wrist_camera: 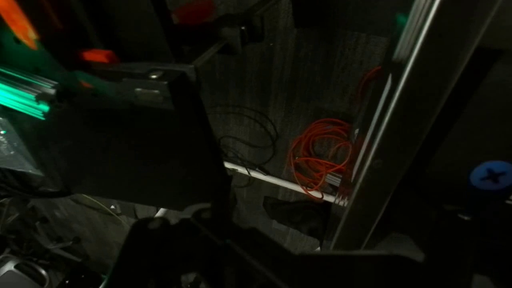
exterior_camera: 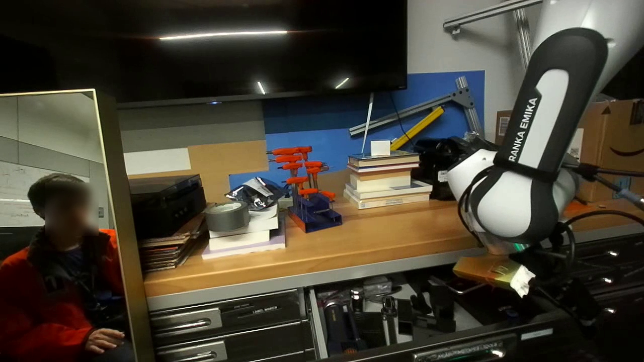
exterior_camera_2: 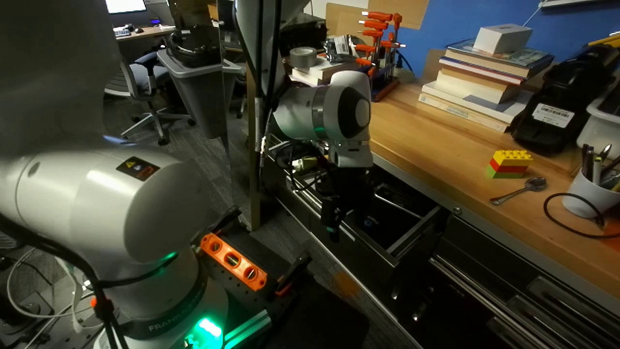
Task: Open the top central drawer then remove the three black objects and put them on the table
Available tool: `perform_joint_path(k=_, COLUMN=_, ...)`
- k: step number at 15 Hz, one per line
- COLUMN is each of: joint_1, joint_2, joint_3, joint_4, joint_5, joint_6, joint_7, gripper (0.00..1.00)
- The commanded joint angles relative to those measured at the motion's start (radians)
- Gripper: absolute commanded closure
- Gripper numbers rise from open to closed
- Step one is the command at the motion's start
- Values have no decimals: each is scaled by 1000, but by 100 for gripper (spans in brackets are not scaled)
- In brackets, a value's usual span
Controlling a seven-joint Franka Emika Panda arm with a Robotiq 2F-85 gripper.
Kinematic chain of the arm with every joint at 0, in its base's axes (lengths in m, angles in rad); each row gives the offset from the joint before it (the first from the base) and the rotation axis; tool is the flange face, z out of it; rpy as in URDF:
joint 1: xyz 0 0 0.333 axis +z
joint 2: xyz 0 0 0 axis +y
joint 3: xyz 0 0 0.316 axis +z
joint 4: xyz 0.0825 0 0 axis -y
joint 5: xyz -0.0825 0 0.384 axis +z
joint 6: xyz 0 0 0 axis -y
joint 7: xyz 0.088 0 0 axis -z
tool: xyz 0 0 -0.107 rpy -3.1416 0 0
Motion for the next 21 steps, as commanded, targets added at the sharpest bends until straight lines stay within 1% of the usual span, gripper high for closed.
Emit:
perform_joint_path(k=1, joint_1=-144, joint_2=-124, joint_3=126, joint_4=-56, joint_5=-50, joint_6=-57, joint_7=-30, gripper=0)
perform_joint_path(k=3, joint_1=-203, joint_2=-157, joint_3=192, joint_4=-62, joint_5=-74, joint_6=-21, joint_7=-129, gripper=0)
perform_joint_path(k=4, joint_1=-226, joint_2=-166, joint_3=222, joint_4=-56, joint_5=-69, joint_6=-17, joint_7=-174, gripper=0)
perform_joint_path(k=7, joint_1=-275, joint_2=-194, joint_3=303, joint_4=-19, joint_5=-16, joint_6=-12, joint_7=-340, gripper=0)
perform_joint_path(k=10, joint_1=-303, joint_2=-221, joint_3=362, joint_4=-11, joint_5=54, joint_6=20, joint_7=-510, gripper=0)
perform_joint_path(k=13, joint_1=-312, joint_2=-222, joint_3=407, joint_4=-17, joint_5=186, joint_6=89, joint_7=-698, gripper=0)
perform_joint_path(k=17, joint_1=-311, joint_2=-204, joint_3=447, joint_4=-36, joint_5=371, joint_6=195, joint_7=-975, gripper=0)
perform_joint_path(k=21, joint_1=-295, joint_2=-176, joint_3=497, joint_4=-55, joint_5=615, joint_6=263, joint_7=-1282, gripper=0)
